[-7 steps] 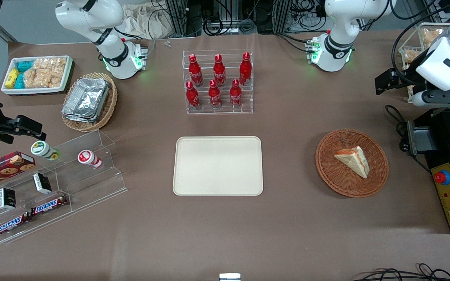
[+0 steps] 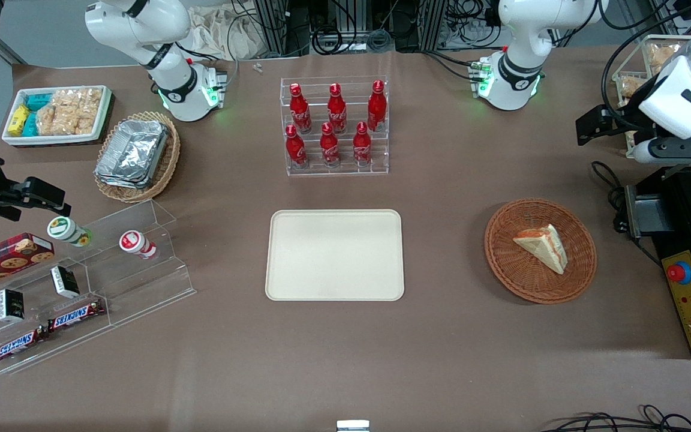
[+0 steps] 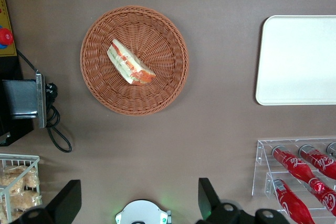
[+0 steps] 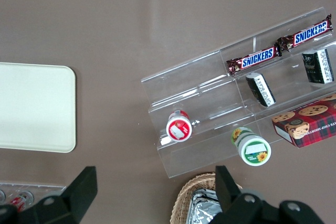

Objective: Place sandwich from basket to tray
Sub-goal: 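Move the left gripper down over the wrapped sandwich in the wicker basket, then lower the open left gripper around the sandwich and close it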

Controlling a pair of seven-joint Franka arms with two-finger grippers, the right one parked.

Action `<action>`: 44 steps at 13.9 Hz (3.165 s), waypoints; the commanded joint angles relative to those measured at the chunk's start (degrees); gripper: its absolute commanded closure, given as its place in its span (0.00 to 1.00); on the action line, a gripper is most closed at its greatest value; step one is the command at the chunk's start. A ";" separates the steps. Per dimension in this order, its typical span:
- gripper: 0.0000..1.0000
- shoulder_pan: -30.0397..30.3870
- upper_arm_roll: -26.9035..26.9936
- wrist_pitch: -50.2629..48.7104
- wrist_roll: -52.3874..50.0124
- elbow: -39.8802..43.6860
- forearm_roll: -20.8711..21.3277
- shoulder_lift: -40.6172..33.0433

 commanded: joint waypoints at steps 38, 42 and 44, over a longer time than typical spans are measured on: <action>0.00 5.45 2.76 62.41 -39.82 -38.56 0.73 18.99; 0.00 5.27 2.94 62.51 -39.82 -38.56 2.75 19.87; 0.05 4.92 2.94 62.42 -39.74 -38.56 3.63 20.67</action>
